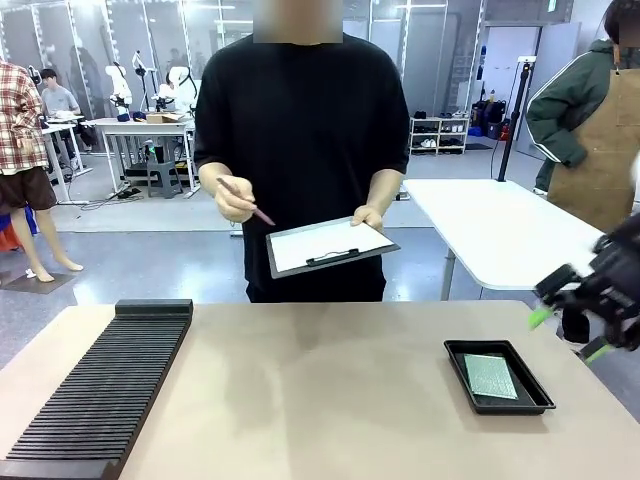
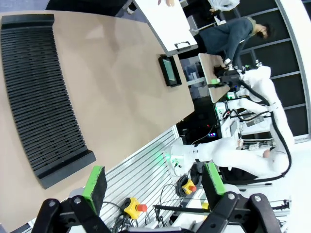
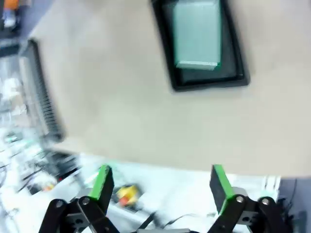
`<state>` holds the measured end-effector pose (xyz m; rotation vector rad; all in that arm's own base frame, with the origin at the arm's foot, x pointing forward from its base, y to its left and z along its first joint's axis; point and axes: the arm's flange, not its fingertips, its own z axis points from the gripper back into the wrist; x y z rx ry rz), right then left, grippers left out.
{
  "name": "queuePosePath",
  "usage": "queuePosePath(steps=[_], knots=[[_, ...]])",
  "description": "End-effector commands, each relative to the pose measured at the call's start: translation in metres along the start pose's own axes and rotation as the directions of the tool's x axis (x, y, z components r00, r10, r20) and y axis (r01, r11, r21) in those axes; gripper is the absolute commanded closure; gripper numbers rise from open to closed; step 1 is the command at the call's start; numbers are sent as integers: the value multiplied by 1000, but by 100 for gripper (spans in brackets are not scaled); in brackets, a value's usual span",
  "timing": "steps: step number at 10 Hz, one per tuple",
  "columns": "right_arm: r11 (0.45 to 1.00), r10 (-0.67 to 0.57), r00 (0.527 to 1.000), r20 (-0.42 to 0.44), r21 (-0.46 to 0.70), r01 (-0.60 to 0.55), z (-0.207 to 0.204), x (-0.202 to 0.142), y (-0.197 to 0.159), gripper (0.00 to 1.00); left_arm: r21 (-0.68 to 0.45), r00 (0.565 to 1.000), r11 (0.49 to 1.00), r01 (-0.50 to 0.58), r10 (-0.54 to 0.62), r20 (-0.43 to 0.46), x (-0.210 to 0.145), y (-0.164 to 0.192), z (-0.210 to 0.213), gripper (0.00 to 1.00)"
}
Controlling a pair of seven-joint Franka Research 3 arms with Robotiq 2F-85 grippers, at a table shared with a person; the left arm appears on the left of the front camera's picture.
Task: Inspect the PCB.
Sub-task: Place the Blank PCB in the ESD tray.
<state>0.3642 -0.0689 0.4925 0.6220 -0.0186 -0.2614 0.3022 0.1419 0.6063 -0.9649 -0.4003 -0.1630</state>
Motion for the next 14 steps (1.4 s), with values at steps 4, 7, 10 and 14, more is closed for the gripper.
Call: queuePosePath(steps=[4, 7, 10, 14], knots=[[844, -30, 994, -101, 531, 79, 69, -33, -53, 0, 15, 1000, 1000, -2, 2, -1, 2, -2, 0, 0], [771, -30, 995, -99, 632, 86, 61, -40, -63, 0, 15, 1000, 1000, -2, 2, -1, 2, -2, 0, 0], [788, -44, 994, -102, 609, 97, 71, -43, -65, 0, 15, 1000, 1000, -2, 2, -1, 2, -2, 0, 0], [788, -44, 994, -102, 609, 97, 71, -43, -65, 0, 15, 1000, 1000, -2, 2, -1, 2, -2, 0, 0]])
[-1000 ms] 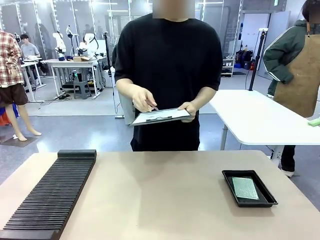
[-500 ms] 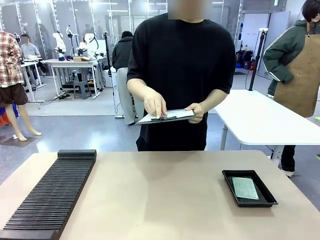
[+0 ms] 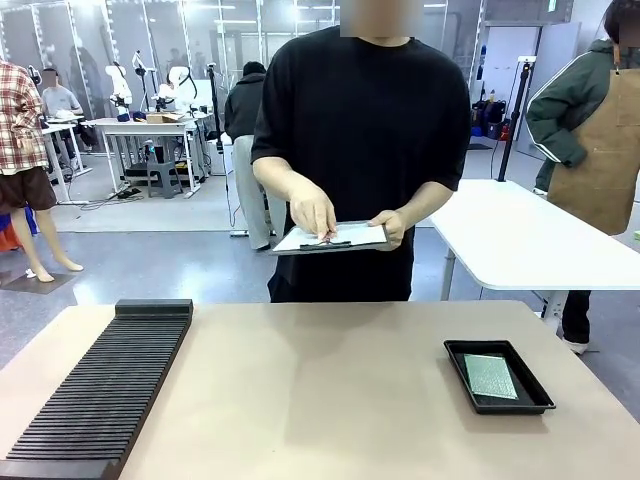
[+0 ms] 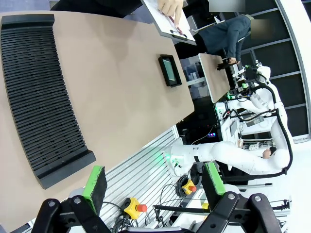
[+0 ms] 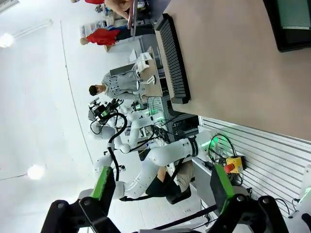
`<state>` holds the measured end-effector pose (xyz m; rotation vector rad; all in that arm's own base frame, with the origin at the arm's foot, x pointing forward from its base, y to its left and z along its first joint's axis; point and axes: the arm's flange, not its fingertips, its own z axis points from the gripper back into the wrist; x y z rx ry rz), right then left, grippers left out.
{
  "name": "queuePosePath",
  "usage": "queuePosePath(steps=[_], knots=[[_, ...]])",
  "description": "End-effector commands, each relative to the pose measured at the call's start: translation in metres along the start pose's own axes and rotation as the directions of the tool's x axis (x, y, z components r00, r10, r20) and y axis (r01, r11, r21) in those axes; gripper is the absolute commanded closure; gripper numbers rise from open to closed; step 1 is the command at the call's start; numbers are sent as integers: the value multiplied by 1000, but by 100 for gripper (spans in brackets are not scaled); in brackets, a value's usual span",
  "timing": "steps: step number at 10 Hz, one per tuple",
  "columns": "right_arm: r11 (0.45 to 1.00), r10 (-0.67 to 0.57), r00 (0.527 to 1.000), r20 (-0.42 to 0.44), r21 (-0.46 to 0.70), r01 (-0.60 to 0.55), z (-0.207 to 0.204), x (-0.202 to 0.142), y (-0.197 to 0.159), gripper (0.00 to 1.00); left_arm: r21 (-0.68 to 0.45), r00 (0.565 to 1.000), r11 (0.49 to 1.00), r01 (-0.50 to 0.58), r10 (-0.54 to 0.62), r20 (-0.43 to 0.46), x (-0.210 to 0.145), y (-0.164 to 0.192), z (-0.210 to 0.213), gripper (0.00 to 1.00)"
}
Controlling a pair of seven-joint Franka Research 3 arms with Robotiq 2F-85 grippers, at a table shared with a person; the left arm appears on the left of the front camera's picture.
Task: Inspect the PCB.
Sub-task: Place the Blank PCB in the ESD tray.
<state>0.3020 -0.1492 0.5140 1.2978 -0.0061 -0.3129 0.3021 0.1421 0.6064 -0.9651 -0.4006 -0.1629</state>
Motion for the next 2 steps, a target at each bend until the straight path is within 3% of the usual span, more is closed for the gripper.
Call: queuePosePath(steps=[1, 2], knots=[[1000, 4, 1000, -10, -8, -4, 1, -1, 1, 0, 15, 1000, 1000, -2, 2, -1, 2, -2, 0, 0], [1000, 4, 1000, -10, -8, -4, 1, -1, 1, 0, 15, 1000, 1000, -2, 2, -1, 2, -2, 0, 0]])
